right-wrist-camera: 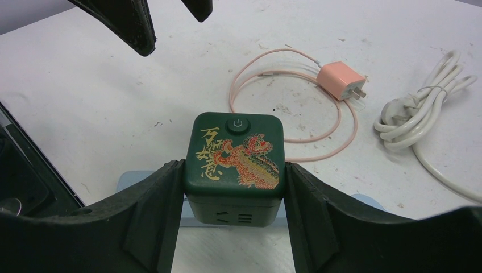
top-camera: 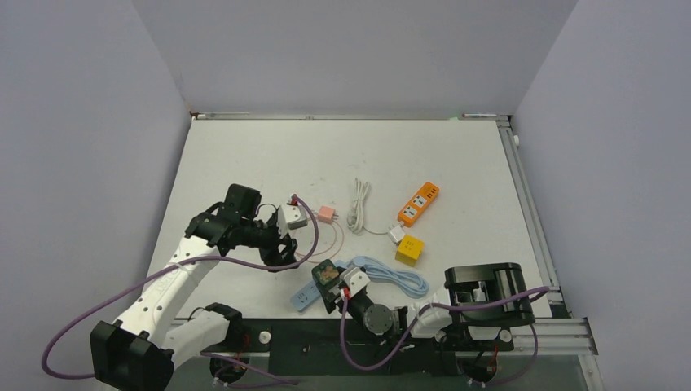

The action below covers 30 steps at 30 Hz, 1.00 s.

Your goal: Insert the plug

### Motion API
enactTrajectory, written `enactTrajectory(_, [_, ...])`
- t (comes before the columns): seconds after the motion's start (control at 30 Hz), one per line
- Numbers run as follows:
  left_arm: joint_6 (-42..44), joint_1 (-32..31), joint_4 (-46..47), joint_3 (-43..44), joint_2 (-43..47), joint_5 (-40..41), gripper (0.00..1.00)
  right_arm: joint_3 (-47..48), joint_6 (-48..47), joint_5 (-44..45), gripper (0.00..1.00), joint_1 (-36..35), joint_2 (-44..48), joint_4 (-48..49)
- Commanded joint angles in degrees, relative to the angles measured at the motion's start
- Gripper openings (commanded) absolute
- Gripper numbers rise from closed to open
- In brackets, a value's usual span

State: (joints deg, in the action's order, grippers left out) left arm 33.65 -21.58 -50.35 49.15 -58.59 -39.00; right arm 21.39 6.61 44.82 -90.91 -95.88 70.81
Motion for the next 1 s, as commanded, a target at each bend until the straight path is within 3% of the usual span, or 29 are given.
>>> enactTrajectory(0.0, [-0.6, -0.39, 1.57, 1.68, 0.62, -0.07, 0.64, 1.44, 0.83, 0.42, 0.05, -0.49, -0.1, -1.11])
enactTrajectory(0.97, [-6.57, -3.14, 4.74, 2.08, -0.46, -1.14, 0.64, 2.14, 4.4, -2.15, 0.05, -0.49, 0.81, -4.35])
